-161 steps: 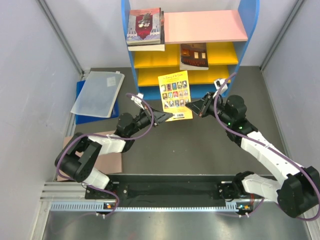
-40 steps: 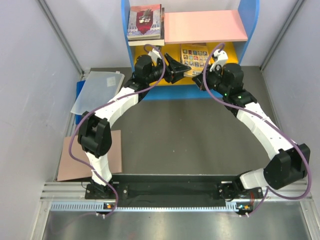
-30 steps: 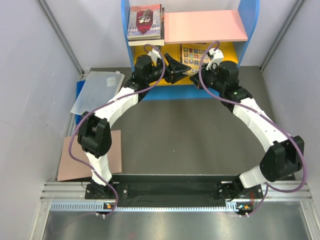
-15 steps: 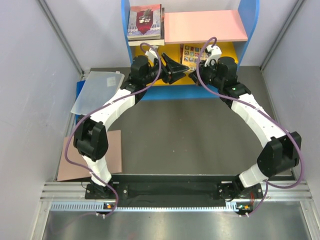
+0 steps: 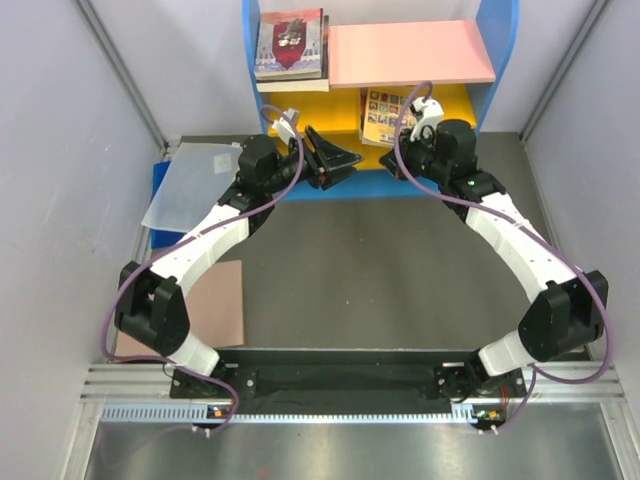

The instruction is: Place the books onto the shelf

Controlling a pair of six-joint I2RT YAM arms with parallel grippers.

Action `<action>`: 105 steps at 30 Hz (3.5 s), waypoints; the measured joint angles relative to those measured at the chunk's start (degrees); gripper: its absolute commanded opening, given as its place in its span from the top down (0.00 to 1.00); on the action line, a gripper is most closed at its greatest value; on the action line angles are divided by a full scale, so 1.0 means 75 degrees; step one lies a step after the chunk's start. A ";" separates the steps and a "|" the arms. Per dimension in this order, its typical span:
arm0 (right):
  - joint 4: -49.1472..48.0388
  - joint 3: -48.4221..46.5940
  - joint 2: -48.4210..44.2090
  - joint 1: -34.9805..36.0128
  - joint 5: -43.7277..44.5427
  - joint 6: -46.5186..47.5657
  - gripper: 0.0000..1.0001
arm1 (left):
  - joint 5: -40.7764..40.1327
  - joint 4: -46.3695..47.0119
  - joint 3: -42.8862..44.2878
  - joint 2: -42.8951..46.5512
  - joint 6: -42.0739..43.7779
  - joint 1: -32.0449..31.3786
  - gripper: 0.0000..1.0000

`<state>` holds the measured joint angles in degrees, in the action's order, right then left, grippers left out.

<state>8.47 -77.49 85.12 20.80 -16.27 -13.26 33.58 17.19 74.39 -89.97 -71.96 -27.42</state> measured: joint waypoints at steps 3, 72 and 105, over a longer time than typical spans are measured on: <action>0.0198 0.0026 -0.0175 0.0000 0.0111 0.0105 1.00 | 0.0000 0.0041 -0.0321 0.0256 0.0026 0.0000 0.39; 0.1734 -0.2326 0.1740 -0.0385 -0.0105 0.0612 1.00 | 0.0000 -0.0758 -0.0877 0.0635 0.0915 0.0041 0.32; 0.1052 0.3209 -0.0096 -0.0344 0.1107 0.0361 0.06 | -0.1865 -0.4960 -0.2346 0.1376 0.5222 0.0542 0.01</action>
<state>16.36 -53.43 84.40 18.22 -7.97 -10.55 19.59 -20.01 56.80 -79.66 -32.80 -23.35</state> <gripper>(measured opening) 0.856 0.991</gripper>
